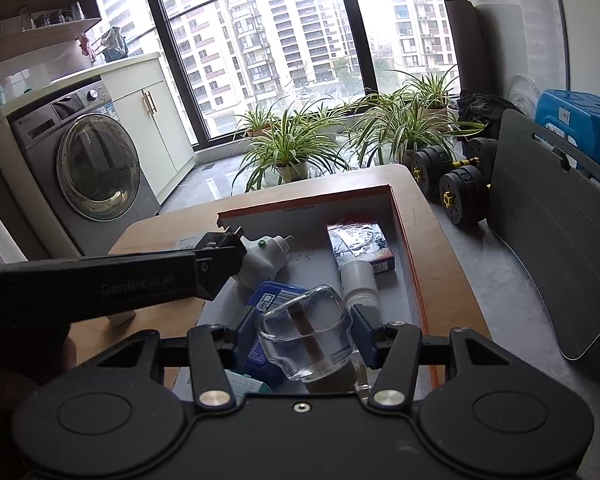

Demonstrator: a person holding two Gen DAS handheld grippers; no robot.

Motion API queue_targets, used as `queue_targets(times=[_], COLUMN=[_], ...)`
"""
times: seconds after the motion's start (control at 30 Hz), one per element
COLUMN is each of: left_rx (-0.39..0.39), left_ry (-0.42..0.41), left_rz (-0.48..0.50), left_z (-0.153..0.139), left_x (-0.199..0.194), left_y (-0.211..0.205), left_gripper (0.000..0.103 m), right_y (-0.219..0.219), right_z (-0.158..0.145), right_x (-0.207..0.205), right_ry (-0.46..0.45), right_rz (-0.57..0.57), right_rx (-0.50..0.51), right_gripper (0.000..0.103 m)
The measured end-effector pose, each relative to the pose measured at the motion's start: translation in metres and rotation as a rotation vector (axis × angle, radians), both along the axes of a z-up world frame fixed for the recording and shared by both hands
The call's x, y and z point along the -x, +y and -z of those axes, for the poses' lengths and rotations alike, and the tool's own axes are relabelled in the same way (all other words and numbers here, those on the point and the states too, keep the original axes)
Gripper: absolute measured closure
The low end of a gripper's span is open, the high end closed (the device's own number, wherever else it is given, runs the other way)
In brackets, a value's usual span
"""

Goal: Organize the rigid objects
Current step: 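Lower black charger with left gripper while right gripper lowers glass heater into tray, then open left gripper releasing black charger while right gripper releases glass heater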

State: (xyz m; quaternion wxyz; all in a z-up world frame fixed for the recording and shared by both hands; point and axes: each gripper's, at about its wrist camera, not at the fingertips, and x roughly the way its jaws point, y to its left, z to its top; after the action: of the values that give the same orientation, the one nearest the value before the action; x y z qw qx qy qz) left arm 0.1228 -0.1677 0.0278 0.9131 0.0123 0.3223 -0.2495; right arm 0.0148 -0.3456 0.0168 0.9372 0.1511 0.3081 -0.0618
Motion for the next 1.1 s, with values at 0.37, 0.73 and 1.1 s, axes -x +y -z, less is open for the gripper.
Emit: queue_targets(times=[0.37, 0.73, 1.1], left_rx=[-0.032, -0.045, -0.075], left_ry=[0.018, 0.009, 0.016], left_rz=[0.027, -0.002, -0.133], left_z=[0.005, -0.003, -0.018], left_x=[-0.031, -0.031, -0.005], left_y=[-0.027, -0.025, 0.031], left_gripper=[0.067, 0.021, 0.0], right_y=[-0.006, -0.004, 0.029], right_z=[-0.004, -0.01, -0.021], right_x=[0.006, 0.012, 0.006], right_ry=[-0.037, -0.044, -0.038], right_rz=[0.007, 0.011, -0.037], right_rx=[-0.019, -0.009, 0.034], right_gripper=[0.026, 0.025, 0.018])
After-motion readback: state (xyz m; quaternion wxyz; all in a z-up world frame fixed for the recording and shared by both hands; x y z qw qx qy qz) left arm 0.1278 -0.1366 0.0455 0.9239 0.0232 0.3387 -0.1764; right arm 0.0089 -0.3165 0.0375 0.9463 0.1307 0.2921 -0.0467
